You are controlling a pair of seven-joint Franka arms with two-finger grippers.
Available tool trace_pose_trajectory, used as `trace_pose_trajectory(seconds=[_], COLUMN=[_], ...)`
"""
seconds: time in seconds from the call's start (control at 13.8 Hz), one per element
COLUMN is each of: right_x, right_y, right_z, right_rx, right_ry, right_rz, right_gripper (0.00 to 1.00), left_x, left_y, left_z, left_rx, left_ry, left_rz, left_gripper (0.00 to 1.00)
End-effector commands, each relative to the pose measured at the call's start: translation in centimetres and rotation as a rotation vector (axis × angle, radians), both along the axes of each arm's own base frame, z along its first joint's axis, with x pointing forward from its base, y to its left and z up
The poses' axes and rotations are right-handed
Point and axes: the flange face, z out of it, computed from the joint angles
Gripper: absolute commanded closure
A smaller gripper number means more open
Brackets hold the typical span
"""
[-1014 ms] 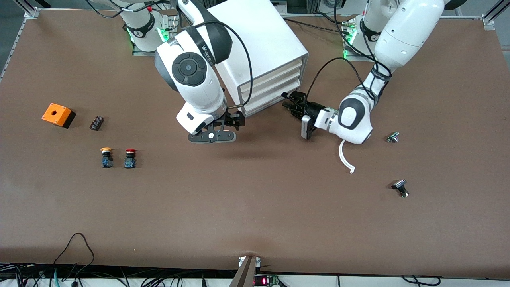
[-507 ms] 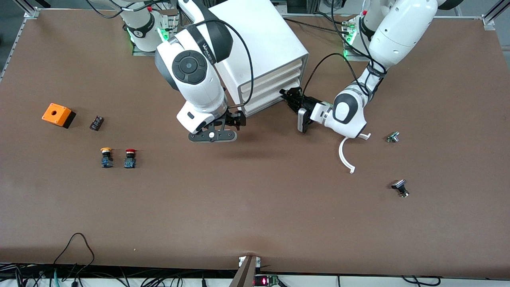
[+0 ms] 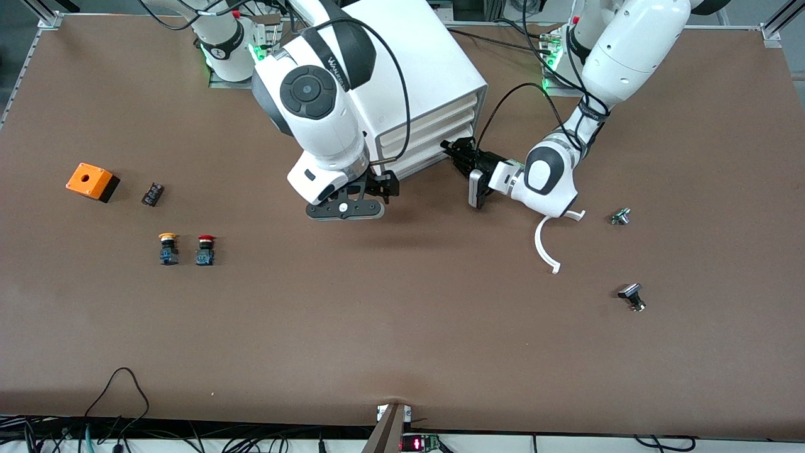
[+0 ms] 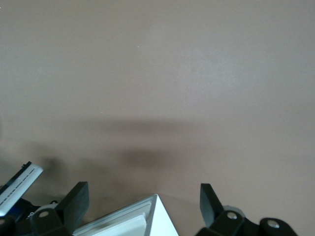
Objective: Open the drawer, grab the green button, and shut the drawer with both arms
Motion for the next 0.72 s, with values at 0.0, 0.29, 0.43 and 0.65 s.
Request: trace_pose_trajectory(seconds=[0.0, 0.29, 0.43, 0.65], right_x=[0.7, 0.4, -0.9, -2.7], right_y=[1.6, 3.4, 5.9, 9.0], right_z=[0.1, -0.3, -0.5, -1.1], right_rx=[0.025, 0.047, 0.071, 0.079], right_ry=[-0.018, -0.040, -0.063, -0.091], right_rz=[-0.017, -0.037, -0.028, -0.039], right_gripper=[0.01, 0.00, 0.00, 0.01], left_x=[2.7, 8.0, 10.1, 11.0], left_y=[2.2, 6.0, 8.0, 8.7], left_z=[0.8, 2.2, 2.1, 1.8], left_rx=[-0.003, 0.033, 0.041, 0.039], left_ry=[-0.061, -0.155, -0.176, -0.180], left_rz=[0.060, 0.053, 0.076, 0.093], left_gripper=[1.00, 1.00, 1.00, 1.00])
